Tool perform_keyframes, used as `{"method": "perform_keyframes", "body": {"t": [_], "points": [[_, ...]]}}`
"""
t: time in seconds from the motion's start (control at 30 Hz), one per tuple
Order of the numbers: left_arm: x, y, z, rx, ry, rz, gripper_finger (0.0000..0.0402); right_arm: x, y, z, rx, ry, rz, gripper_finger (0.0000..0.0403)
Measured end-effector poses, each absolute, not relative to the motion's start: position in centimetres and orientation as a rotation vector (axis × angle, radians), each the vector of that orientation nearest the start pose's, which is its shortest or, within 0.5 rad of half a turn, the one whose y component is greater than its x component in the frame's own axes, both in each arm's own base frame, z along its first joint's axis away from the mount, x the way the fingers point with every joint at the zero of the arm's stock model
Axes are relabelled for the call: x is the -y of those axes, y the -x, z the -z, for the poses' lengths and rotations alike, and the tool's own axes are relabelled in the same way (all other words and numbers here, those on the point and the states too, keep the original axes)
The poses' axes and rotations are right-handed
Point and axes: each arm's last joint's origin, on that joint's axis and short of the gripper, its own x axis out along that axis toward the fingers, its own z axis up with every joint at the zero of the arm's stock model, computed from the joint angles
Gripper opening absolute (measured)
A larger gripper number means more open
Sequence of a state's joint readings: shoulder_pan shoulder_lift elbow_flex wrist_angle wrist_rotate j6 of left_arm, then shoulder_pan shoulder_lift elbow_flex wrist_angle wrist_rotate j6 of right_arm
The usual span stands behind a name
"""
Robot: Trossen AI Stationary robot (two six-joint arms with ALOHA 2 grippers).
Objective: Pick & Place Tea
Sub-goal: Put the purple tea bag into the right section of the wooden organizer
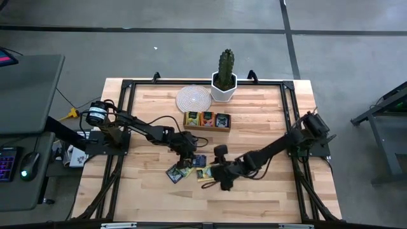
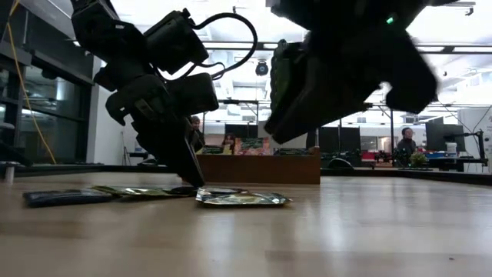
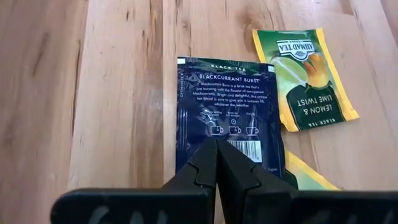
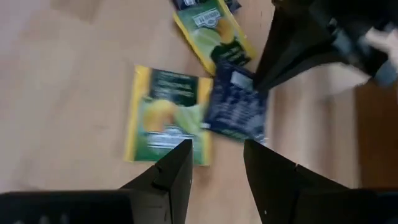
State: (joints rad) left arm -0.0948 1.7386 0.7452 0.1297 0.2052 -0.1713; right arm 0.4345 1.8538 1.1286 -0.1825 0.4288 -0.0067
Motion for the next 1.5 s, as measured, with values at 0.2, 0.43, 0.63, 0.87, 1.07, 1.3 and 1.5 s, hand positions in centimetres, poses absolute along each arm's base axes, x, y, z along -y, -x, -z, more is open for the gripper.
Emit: {"method": "perform_keyframes", "body": {"t": [0.2, 0.43, 0.63, 0.87, 1.07, 1.3, 1.5], "points": [[3.6, -30.8, -11.8, -0.893, 0.236, 0.220, 0.0000, -12.3, -35.6, -16.2, -0.850, 0.576, -0.126, 0.0140], [3.6, -30.9, -11.8, -0.891, 0.244, 0.217, 0.0000, -11.1, -36.6, -13.7, -0.901, 0.701, -0.243, 0.0140], [3.6, -30.9, -11.9, -0.887, 0.257, 0.211, 0.0000, -10.0, -37.5, -12.7, -0.883, 0.735, -0.241, 0.0140], [3.6, -31.0, -11.9, -0.877, 0.260, 0.221, 0.0000, -9.4, -38.4, -11.8, -0.838, 0.723, -0.303, 0.0140], [3.6, -31.0, -11.9, -0.876, 0.261, 0.222, 0.0000, -9.5, -38.4, -11.4, -0.843, 0.717, -0.322, 0.0140], [3.6, -30.9, -11.9, -0.879, 0.257, 0.233, 0.0000, -9.9, -38.2, -11.3, -0.863, 0.734, -0.312, 0.0140], [3.7, -31.0, -11.6, -0.896, 0.258, 0.257, 0.0000, -10.5, -37.8, -11.2, -0.892, 0.796, -0.242, 0.0140]]}}
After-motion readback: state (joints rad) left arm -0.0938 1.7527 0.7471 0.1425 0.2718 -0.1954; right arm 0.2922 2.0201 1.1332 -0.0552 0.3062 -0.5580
